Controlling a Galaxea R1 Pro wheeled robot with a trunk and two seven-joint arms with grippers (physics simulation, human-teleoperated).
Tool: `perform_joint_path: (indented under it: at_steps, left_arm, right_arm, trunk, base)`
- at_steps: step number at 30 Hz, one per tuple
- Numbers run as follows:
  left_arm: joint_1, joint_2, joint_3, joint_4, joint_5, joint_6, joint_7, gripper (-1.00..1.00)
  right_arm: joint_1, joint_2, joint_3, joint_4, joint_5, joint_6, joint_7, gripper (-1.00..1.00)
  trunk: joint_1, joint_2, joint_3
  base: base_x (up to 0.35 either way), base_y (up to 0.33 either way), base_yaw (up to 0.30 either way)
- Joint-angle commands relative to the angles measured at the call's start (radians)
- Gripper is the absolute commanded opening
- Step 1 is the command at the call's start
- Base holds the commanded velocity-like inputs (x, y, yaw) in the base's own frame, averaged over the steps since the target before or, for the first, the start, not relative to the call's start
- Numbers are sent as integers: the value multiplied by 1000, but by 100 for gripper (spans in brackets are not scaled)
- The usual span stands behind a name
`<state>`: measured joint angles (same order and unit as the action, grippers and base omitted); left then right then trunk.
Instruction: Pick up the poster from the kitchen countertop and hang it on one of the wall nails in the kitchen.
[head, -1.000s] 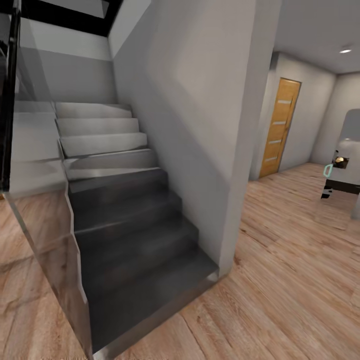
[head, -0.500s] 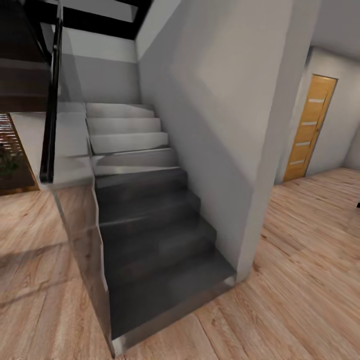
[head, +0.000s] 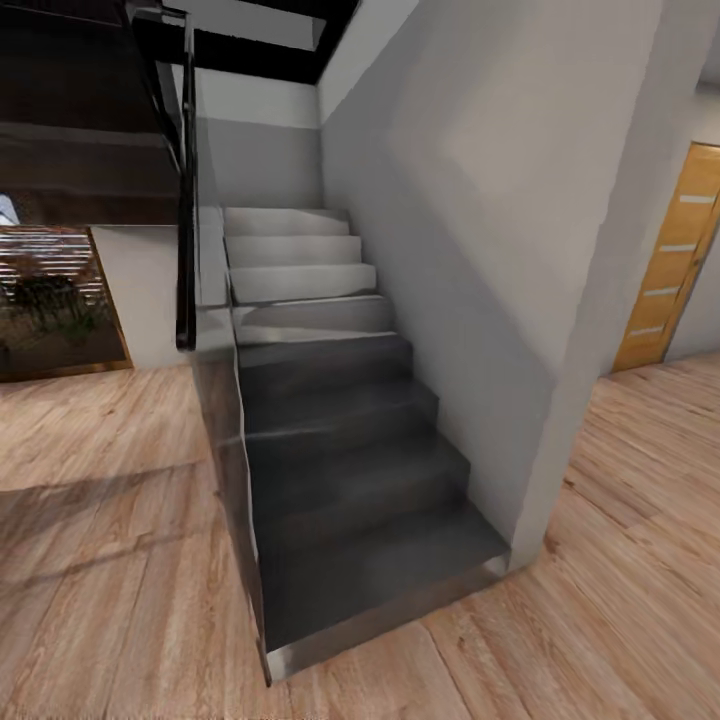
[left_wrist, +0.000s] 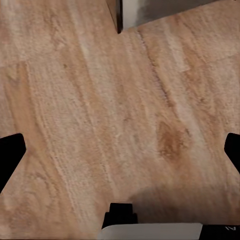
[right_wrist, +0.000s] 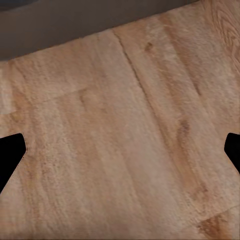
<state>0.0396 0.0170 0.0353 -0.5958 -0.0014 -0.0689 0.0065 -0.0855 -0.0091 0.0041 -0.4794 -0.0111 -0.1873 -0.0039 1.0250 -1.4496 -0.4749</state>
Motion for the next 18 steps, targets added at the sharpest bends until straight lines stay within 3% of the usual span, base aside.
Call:
perform_joint_path:
  at_steps: [1, 7, 18]
  left_arm:
    - [0, 0, 4, -1, 0, -2, 0, 100]
    - [0, 0, 28, -1, 0, -2, 0, 100]
    - [0, 0, 31, -1, 0, -2, 0, 100]
  right_arm:
    - [0, 0, 1, 1, -1, -3, 0, 100]
    - [0, 0, 1, 10, -1, -3, 0, 100]
    - [0, 0, 2, 15, 0, -3, 0, 100]
  trunk:
    - [0, 0, -1]
    - [0, 0, -1]
    - [0, 0, -1]
  base:
    - [-9, 8, 285]
    - [-3, 2, 287]
    - [0, 0, 287]
